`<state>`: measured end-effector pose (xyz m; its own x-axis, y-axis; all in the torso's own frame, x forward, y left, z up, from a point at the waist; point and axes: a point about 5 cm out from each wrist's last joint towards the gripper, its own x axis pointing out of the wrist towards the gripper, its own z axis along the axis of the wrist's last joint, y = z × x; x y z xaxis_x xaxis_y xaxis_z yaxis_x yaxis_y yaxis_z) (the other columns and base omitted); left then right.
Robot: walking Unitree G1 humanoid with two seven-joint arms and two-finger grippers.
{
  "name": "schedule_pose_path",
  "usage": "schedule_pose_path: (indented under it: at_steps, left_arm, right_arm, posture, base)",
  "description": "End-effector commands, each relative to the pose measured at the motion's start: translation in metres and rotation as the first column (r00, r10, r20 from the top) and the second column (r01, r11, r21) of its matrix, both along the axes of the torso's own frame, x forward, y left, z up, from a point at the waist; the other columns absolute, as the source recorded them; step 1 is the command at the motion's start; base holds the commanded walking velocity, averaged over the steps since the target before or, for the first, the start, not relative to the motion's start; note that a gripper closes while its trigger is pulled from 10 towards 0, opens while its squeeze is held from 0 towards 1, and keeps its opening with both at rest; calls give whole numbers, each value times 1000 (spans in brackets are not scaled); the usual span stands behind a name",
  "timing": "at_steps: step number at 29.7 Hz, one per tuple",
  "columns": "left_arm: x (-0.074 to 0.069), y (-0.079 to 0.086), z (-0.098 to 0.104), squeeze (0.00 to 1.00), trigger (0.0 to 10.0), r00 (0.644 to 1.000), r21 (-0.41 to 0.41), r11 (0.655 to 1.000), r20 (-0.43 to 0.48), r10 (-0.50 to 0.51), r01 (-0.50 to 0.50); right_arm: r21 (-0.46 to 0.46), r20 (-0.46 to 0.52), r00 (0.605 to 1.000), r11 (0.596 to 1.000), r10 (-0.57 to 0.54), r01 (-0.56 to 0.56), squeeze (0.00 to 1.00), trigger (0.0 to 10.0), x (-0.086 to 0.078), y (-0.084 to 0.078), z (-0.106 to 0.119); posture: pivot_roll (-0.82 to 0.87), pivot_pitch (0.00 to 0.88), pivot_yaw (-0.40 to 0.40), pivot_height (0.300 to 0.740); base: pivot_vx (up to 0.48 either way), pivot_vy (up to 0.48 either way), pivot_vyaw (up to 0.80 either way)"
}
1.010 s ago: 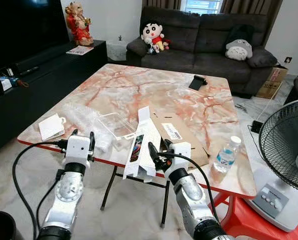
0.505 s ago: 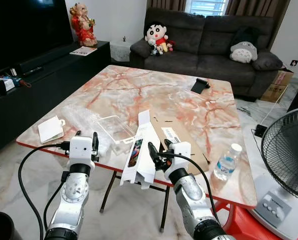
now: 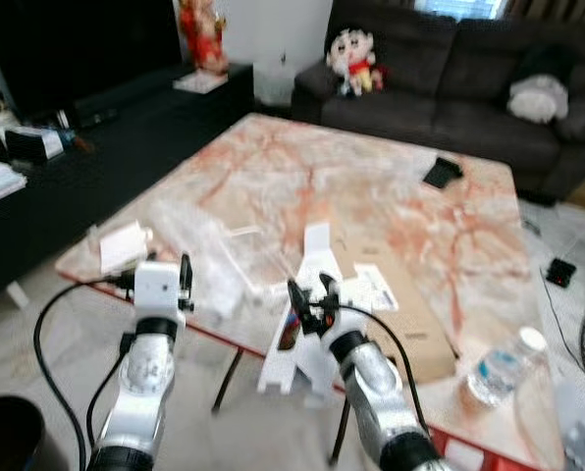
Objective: Picking trash to rubbish bin
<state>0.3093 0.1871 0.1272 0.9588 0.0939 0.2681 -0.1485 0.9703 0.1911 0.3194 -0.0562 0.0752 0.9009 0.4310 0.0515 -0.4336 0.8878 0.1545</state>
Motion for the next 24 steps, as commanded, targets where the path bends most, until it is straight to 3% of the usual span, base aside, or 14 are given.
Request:
schedule_pose_path:
  at_steps: [1, 7, 13, 16, 21, 22, 23, 24]
  left_arm:
    - [2, -3, 6, 0, 10000, 1000, -3, 1000, 26, -6, 6]
    - [1, -3, 8, 0, 10000, 999, -4, 1000, 35, -8, 8]
    - [0, -6, 12, 0, 10000, 998, 13, 999, 49, -40, 39]
    - [0, -11, 16, 0, 10000, 995, 66, 994, 44, -88, 85]
    - [-6, -19, 18, 8, 10000, 984, 252, 952, 0, -179, 173]
    - [-9, -19, 18, 804, 10000, 981, 269, 945, -6, -192, 187]
    - [-9, -19, 18, 804, 10000, 981, 269, 945, -6, -192, 187]
    - [-10, -18, 18, 1000, 10000, 981, 279, 941, -18, -193, 190]
  right_arm:
    - [15, 22, 1000, 1000, -3, 2, 0, 10000, 2, 2, 6]
    - [15, 20, 1000, 1000, 0, 0, 0, 10000, 1, 3, 5]
    - [16, 18, 1000, 1000, 1, -2, 0, 10000, 1, 3, 5]
    - [18, 17, 1000, 1000, 0, -1, 0, 10000, 1, 3, 4]
    - [20, 13, 1000, 1000, 1, -1, 0, 10000, 0, 3, 3]
    - [20, 12, 1000, 1000, 1, -1, 0, 10000, 0, 3, 3]
    - [20, 12, 1000, 1000, 1, -1, 0, 10000, 0, 3, 3]
    - [20, 12, 1000, 1000, 1, -2, 0, 10000, 0, 3, 3]
  posture:
    - [71, 5, -55, 740]
    - [70, 6, -54, 740]
    - [71, 8, -52, 740]
    - [73, 7, -52, 740]
    - [77, 10, -50, 740]
    - [77, 10, -50, 740]
    - [77, 10, -50, 740]
    - [77, 10, -50, 740]
  base:
    - [330, 0, 0]
    - [304, 0, 0]
    - [0, 0, 0]
    - [0, 0, 0]
    - [0, 0, 0]
    - [0, 0, 0]
    - [0, 0, 0]
    - [0, 0, 0]
